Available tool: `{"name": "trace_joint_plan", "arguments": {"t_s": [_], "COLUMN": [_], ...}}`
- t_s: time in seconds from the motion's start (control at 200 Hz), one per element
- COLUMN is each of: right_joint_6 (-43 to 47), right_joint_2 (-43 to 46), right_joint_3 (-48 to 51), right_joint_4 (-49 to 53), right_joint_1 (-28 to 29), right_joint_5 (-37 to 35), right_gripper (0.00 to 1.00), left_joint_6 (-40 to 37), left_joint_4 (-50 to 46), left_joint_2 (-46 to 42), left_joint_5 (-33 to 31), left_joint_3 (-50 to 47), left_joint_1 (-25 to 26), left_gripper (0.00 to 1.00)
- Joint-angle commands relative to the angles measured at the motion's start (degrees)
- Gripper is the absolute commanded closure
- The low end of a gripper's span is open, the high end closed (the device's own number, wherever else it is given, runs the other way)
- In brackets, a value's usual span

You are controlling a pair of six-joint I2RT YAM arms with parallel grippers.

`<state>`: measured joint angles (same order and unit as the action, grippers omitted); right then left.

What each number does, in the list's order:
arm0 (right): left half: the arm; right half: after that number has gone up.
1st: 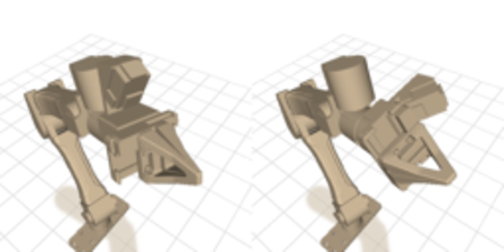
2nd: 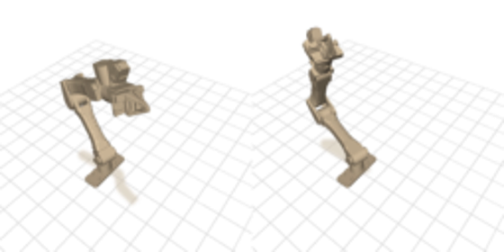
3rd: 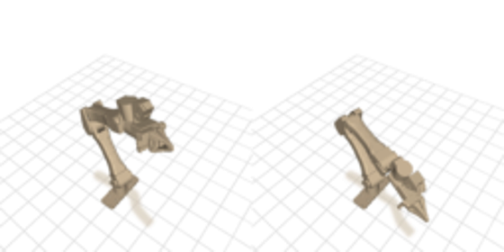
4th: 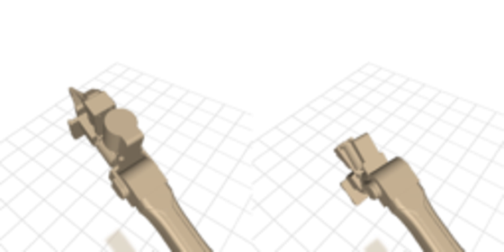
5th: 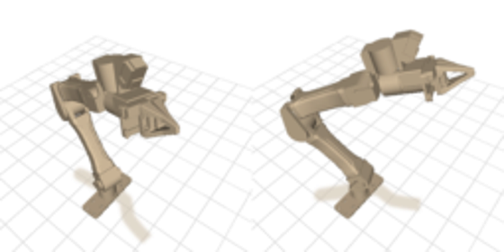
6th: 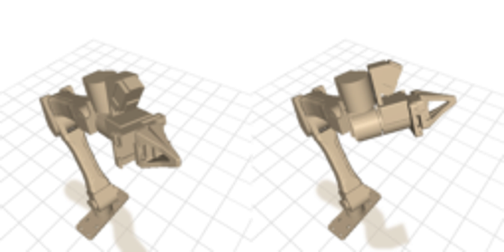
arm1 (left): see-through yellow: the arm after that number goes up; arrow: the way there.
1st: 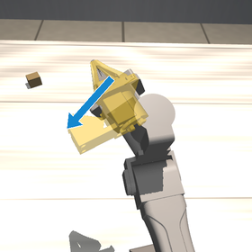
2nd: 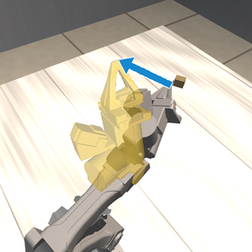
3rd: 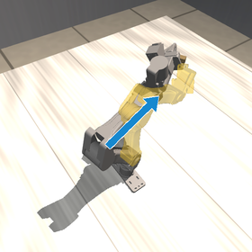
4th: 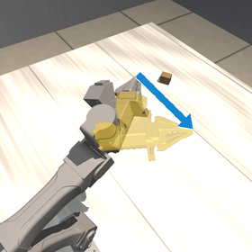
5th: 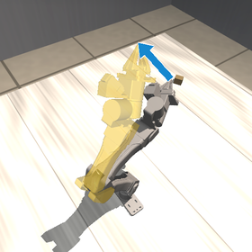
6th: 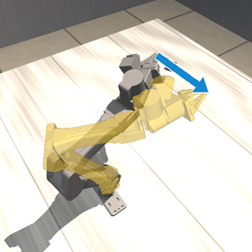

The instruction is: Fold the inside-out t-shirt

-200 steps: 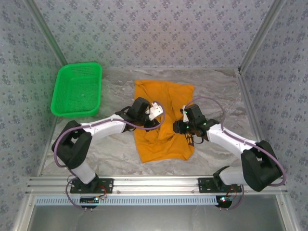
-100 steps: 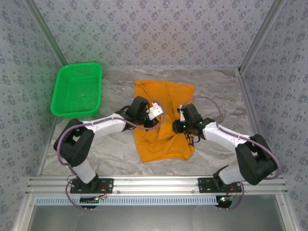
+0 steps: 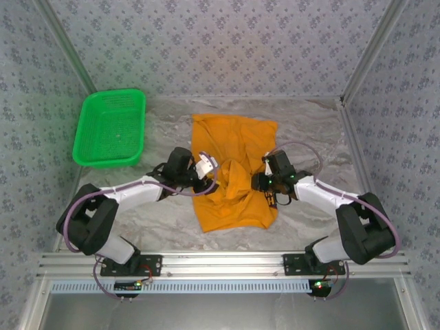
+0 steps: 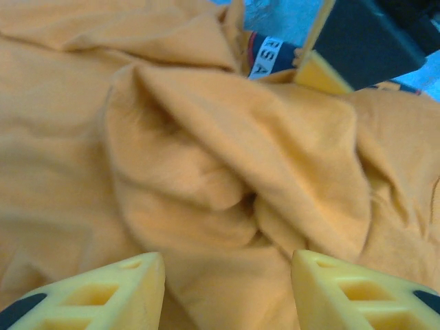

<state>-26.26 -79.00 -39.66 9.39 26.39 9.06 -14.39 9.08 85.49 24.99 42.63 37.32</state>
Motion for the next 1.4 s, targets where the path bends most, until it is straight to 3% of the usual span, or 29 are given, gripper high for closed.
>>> {"name": "trace_joint_plan", "arguments": {"t_s": [0.0, 0.055, 0.14, 0.445, 0.51, 0.585, 0.745, 0.85, 1.114, 1.304, 1.394], "right_joint_6": [1.5, 1.2, 0.1, -4.8, -4.5, -4.0, -2.8, -2.2, 2.6, 6.7, 9.6], "right_joint_2": [3.4, 3.6, 2.5, -1.6, -1.8, -1.8, -3.0, -4.4, -4.4, -2.8, -0.8], "right_joint_3": [-3.7, -4.4, -4.6, -2.1, -1.7, -1.1, 0.2, 1.3, 2.1, -0.7, -3.6], "right_joint_4": [2.5, 2.7, 0.9, -5.7, -5.7, -5.6, -5.7, -5.3, -4.2, 1.8, 5.0], "right_joint_1": [0.3, 0.4, 1.2, 3.4, 3.4, 3.5, 3.6, 3.4, 1.5, 0.2, 1.6], "right_joint_5": [1.5, 1.6, 1.8, 3.0, 3.0, 2.7, 1.9, 0.3, -0.4, -5.2, -5.4], "right_gripper": [0.61, 0.60, 0.60, 0.59, 0.59, 0.62, 0.82, 0.87, 0.87, 0.81, 0.79], "left_joint_6": [-4.1, -5.8, -7.8, -9.6, -10.5, -11.0, -7.4, -3.6, 1.2, 2.7, 1.1], "left_joint_4": [-1.9, -4.5, -7.0, -4.7, -4.8, -4.9, -3.1, 2.1, 9.3, 13.3, 8.9], "left_joint_2": [2.1, 4.5, 7.5, 11.6, 11.9, 11.4, 6.4, 3.1, -0.4, -2.0, -1.7], "left_joint_5": [-4.5, -9.8, -12.3, -13.1, -13.2, -12.2, -3.6, 4.5, 19.3, 25.0, 21.3], "left_joint_3": [5.7, 8.6, 11.4, 12.3, 12.0, 11.5, 8.4, 4.0, -4.1, -7.9, -6.9], "left_joint_1": [2.7, 4.1, 4.9, 4.9, 4.9, 4.3, 1.4, -2.1, -7.2, -9.4, -9.4], "left_gripper": [0.49, 0.51, 0.56, 0.68, 0.77, 1.00, 1.00, 1.00, 1.00, 1.00, 1.00]}}
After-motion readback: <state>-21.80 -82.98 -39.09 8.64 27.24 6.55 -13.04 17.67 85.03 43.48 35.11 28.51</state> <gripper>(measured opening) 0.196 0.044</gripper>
